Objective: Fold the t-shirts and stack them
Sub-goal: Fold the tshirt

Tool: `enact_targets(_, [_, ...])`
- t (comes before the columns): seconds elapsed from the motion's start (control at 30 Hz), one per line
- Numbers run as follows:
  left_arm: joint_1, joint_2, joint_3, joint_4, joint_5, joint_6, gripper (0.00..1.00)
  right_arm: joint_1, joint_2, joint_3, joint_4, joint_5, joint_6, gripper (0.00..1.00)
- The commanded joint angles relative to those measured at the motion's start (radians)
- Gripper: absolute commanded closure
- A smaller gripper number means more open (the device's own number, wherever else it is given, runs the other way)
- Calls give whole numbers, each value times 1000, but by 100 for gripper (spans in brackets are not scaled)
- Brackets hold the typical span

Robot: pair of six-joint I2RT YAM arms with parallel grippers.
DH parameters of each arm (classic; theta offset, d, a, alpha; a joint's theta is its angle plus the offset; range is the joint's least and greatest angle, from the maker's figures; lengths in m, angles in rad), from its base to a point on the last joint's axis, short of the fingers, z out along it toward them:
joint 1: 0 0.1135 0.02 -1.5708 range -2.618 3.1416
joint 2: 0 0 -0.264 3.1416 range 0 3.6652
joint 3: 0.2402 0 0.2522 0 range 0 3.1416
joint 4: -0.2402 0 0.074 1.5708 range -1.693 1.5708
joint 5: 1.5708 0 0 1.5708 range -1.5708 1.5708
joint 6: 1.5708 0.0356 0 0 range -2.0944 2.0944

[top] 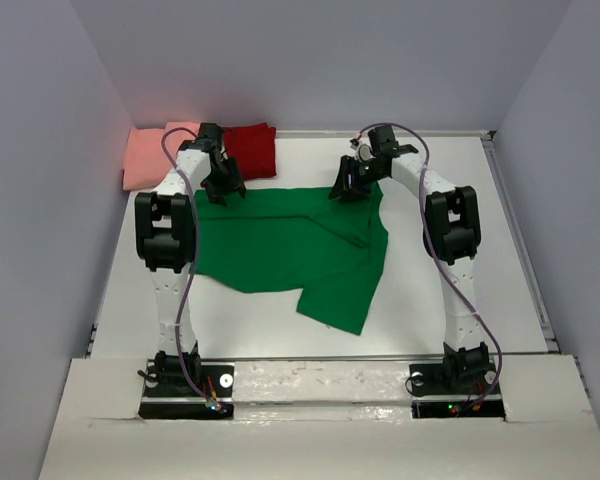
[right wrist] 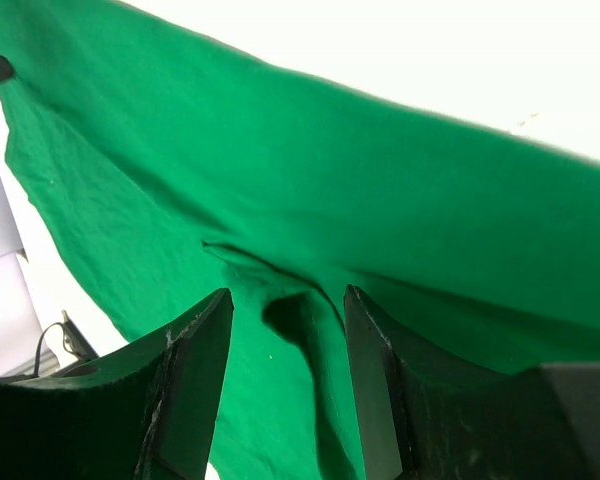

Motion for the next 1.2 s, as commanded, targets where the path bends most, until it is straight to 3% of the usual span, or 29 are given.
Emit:
enact_targets(0.0, [-12,3,-22,9,-1,9,36,10,9,87,-24,-32,-19,46])
enact_targets(0.23, [-13,20,-67,24,5,14,37,28,24,78,-29,-37,-8,46])
enact_targets(0.5, [-13,52,-93,23,20,17,52,47,27,47,-21,-42,1,46])
enact_targets(0.9, [-13,73,-93,11,17,17,52,56,24,-62,17,-49,-4,46])
enact_targets(0.97, [-12,75,-87,6,14,18,52,65,19,-86,23,-49,-4,63])
enact_targets(1.0, [-13,79,-82,3,14,18,52,65,16,-91,23,-49,-4,82])
enact_targets(1.07, [-13,82,-76,0,12,20,52,65,4,-106,26,-57,1,89])
enact_targets(1.17, [-13,86,-71,-3,9,21,52,65,-16,-122,31,-68,7,88])
